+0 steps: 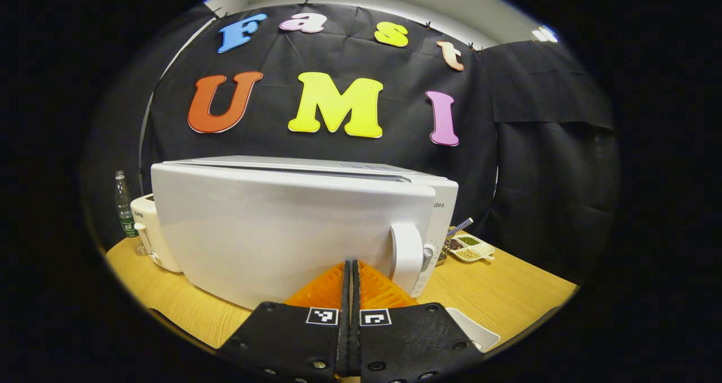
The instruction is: Open the microwave oven with the left hand, put the food in, and close the microwave oven.
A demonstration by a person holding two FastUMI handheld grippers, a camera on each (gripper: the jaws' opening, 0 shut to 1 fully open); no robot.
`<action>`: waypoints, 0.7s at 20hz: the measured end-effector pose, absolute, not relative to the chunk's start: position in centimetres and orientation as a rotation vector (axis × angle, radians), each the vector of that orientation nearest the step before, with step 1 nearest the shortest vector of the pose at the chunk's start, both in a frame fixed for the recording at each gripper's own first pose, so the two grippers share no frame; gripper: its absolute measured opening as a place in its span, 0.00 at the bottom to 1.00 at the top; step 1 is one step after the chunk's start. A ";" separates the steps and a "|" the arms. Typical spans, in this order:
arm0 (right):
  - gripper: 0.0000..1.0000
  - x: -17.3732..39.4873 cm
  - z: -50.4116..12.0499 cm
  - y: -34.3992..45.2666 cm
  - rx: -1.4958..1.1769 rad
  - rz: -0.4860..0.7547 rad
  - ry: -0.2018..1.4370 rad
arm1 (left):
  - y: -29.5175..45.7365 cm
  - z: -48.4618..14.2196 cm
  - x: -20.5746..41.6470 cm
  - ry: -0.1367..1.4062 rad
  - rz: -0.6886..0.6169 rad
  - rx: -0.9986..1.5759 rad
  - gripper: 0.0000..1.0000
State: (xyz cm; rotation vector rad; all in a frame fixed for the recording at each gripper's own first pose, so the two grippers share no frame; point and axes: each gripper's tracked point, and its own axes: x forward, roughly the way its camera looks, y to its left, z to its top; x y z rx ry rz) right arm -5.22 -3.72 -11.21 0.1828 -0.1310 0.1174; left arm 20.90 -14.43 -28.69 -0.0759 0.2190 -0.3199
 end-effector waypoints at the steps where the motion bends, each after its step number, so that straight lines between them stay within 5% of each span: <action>1: 0.99 -4.9 -11.6 -3.8 0.184 0.127 -0.127 | -14.6 -28.8 21.5 0.221 -0.313 -0.069 0.00; 14: 0.99 -5.2 -11.5 -5.0 0.116 0.061 -0.107 | -14.7 -30.8 24.1 0.272 -0.242 -0.039 0.02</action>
